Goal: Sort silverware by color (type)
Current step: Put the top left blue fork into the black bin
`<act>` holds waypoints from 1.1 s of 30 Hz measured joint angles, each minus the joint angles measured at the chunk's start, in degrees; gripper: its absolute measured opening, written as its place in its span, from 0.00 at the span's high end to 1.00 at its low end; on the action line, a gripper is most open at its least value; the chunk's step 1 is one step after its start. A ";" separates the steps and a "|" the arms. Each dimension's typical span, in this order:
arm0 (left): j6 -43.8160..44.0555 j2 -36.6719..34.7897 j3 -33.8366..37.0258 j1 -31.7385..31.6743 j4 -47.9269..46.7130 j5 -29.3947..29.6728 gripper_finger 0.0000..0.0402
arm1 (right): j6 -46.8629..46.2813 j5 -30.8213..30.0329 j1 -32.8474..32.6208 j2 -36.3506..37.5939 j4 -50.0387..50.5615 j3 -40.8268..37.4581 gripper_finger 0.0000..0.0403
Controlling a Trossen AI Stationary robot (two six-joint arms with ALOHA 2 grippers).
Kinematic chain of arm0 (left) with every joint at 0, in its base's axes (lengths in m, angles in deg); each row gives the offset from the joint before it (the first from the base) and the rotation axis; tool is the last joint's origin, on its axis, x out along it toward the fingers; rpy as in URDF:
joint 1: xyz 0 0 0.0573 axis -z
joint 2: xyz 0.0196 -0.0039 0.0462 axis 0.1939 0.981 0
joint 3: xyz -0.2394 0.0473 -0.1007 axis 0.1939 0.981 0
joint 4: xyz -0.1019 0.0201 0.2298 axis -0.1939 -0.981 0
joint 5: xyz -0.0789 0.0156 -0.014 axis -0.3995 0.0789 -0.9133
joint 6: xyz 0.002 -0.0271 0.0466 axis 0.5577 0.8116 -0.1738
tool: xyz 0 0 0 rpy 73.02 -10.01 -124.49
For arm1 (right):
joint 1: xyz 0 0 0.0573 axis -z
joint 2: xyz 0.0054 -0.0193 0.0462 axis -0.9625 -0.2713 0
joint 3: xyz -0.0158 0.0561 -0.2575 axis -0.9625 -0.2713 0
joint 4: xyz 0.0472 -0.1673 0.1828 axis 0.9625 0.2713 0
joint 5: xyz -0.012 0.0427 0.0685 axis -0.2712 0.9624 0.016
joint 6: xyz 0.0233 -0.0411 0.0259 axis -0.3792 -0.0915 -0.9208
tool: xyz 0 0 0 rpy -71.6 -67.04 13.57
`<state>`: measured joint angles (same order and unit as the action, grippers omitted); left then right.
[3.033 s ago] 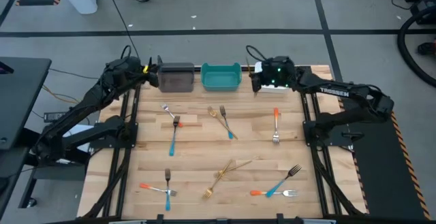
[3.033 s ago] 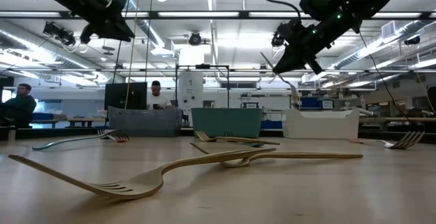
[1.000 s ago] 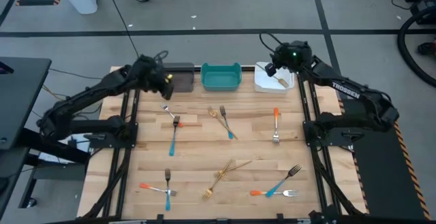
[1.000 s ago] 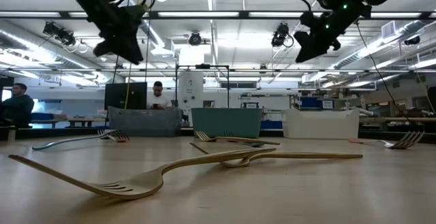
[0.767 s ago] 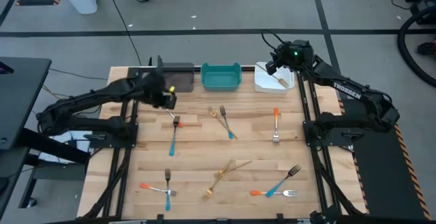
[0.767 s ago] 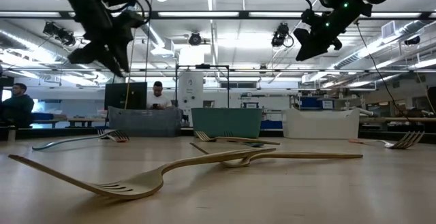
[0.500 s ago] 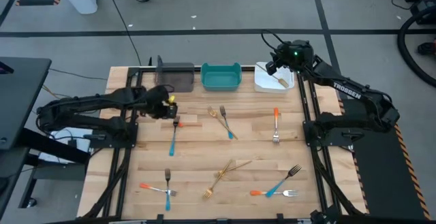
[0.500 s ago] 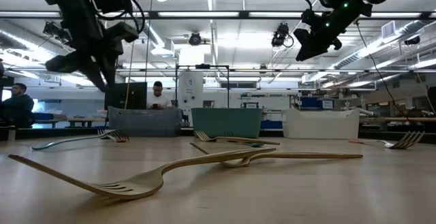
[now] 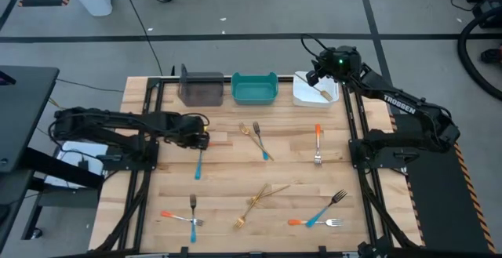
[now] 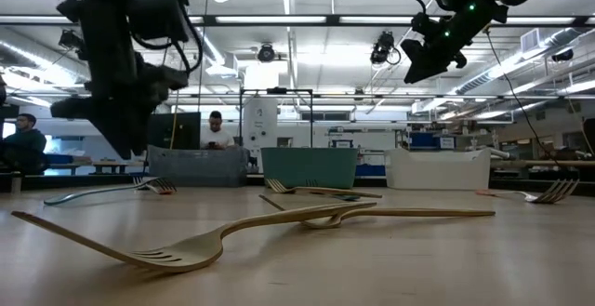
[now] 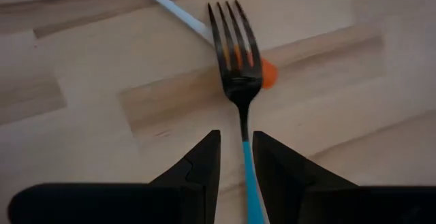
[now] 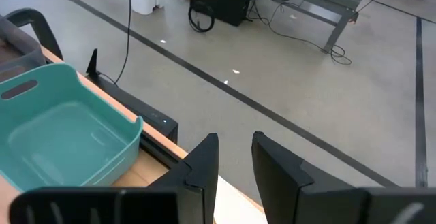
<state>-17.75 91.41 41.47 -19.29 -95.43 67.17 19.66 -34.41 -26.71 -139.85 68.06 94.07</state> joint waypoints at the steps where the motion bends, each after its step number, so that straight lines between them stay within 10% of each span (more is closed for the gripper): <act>1: 0.02 1.18 0.00 0.02 1.03 0.02 0.76 | 0.00 0.00 0.00 0.00 0.00 0.00 0.76; 19: 2.77 16.94 -0.40 3.11 8.07 -1.25 0.76 | 2.99 0.02 0.15 0.00 0.02 0.00 0.76; 33: 0.56 12.76 -4.22 1.88 5.80 -4.46 0.95 | 3.01 0.04 0.22 0.00 0.03 0.00 0.76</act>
<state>-17.19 104.17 37.25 -17.41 -89.63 62.72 22.67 -34.36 -26.49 -139.85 68.09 94.07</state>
